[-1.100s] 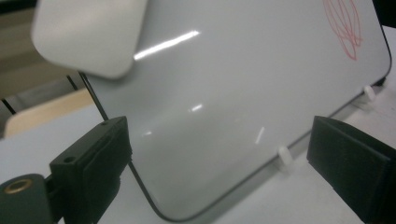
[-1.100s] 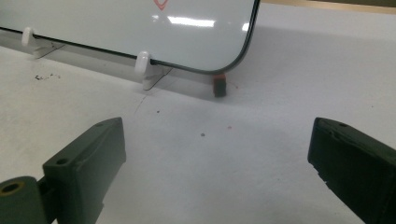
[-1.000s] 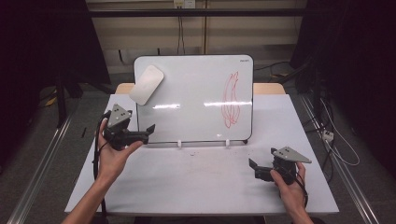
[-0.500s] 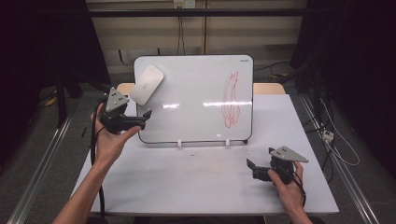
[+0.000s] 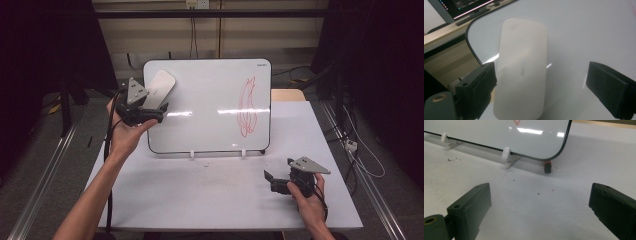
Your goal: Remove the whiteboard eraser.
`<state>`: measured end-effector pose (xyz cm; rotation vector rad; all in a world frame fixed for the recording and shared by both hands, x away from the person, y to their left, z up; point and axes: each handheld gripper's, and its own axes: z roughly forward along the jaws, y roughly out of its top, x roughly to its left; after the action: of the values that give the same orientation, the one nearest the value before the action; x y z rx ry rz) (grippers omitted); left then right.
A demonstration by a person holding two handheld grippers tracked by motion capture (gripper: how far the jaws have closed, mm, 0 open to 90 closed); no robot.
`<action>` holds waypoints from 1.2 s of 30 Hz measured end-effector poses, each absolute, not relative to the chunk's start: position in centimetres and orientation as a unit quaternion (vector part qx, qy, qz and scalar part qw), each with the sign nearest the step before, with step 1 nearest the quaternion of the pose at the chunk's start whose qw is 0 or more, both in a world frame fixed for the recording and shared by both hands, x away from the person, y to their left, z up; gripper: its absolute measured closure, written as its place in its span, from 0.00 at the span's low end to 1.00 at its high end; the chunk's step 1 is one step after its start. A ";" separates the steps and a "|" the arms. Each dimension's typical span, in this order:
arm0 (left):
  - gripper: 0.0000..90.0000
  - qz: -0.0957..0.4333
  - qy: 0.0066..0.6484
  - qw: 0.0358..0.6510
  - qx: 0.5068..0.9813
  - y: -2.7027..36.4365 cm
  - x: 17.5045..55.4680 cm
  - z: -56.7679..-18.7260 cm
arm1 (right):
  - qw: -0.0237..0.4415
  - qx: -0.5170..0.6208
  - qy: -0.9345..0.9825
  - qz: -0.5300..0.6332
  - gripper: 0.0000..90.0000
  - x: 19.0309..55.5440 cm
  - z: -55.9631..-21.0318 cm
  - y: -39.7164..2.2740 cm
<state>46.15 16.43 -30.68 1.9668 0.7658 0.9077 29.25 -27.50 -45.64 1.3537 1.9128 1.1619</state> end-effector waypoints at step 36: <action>0.33 0.405 0.315 0.336 0.790 14.4 50.0 -32.3 | 0.256 0.496 0.710 0.429 0.05 29.2 -45.7 -27.5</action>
<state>50.02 14.40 -32.26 2.0589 0.8218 1.0559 29.20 -27.45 -45.66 1.3462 1.9275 1.1659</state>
